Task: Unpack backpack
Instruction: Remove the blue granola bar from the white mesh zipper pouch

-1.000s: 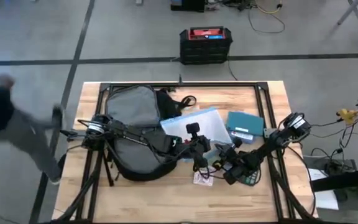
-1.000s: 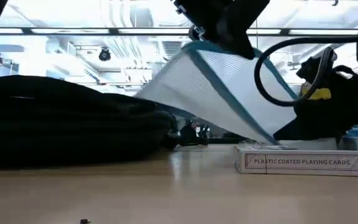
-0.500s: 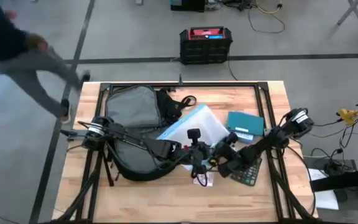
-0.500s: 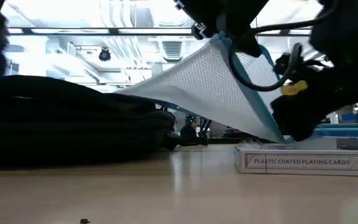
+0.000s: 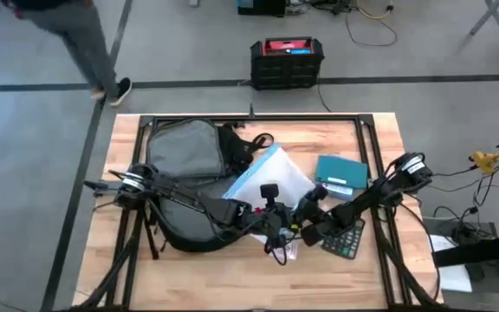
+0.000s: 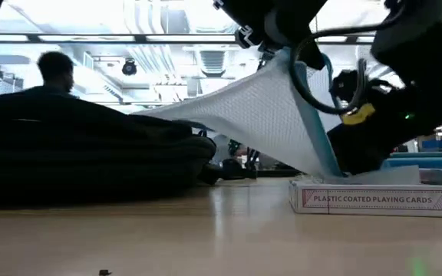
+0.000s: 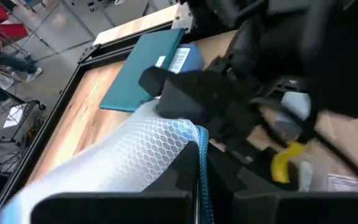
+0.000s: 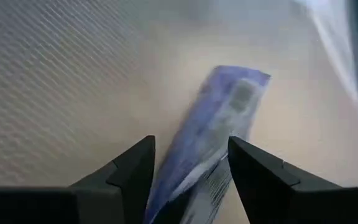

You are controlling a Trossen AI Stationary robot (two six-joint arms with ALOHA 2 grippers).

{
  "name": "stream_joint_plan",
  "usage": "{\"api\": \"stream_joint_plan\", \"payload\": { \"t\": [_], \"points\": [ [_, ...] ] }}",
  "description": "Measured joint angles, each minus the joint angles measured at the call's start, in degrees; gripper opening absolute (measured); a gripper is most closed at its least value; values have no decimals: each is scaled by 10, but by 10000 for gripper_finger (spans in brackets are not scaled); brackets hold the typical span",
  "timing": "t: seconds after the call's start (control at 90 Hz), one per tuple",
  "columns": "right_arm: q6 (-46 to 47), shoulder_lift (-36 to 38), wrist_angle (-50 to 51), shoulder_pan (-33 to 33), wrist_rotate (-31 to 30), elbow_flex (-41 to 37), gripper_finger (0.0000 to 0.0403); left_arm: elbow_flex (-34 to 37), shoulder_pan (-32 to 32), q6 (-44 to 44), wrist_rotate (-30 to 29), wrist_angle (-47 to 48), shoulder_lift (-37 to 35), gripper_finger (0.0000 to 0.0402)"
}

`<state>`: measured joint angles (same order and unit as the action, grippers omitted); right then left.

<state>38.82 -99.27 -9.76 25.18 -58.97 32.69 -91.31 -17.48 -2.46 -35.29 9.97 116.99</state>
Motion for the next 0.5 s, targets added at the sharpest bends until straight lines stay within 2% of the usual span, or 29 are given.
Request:
{"api": "stream_joint_plan", "payload": {
  "t": [0.156,0.356,0.5],
  "points": [
    [36,-20,-6,-32,68,0,147,1,0,3,-3,0,0,0],
    [3,-7,-1,-32,72,2,24,11,6,21,-4,8,0,0],
    [-49,39,9,-17,90,7,15,44,25,43,-8,11,0,0]
  ]
}}
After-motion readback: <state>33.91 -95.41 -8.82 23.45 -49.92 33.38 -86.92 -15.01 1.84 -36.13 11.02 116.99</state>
